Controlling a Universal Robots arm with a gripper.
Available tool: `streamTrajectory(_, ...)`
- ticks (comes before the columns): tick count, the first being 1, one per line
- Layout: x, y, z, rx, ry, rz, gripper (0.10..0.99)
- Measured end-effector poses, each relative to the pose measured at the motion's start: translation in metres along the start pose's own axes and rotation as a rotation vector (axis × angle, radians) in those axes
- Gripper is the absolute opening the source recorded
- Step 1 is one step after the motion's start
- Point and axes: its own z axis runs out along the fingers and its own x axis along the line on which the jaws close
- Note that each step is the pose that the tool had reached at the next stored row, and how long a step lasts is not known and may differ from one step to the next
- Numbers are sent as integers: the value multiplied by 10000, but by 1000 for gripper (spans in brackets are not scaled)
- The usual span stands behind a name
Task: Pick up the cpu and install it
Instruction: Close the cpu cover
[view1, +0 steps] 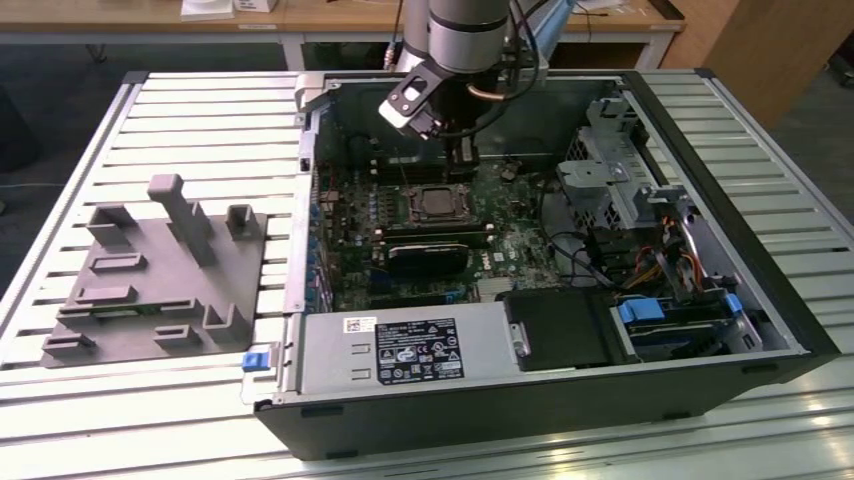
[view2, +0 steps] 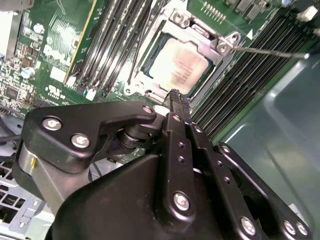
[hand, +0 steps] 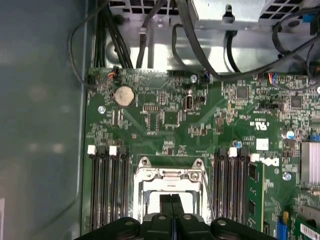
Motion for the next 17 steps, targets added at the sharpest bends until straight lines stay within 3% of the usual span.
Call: streamTrajectory(17,2,-189,-3,0,0,0,106)
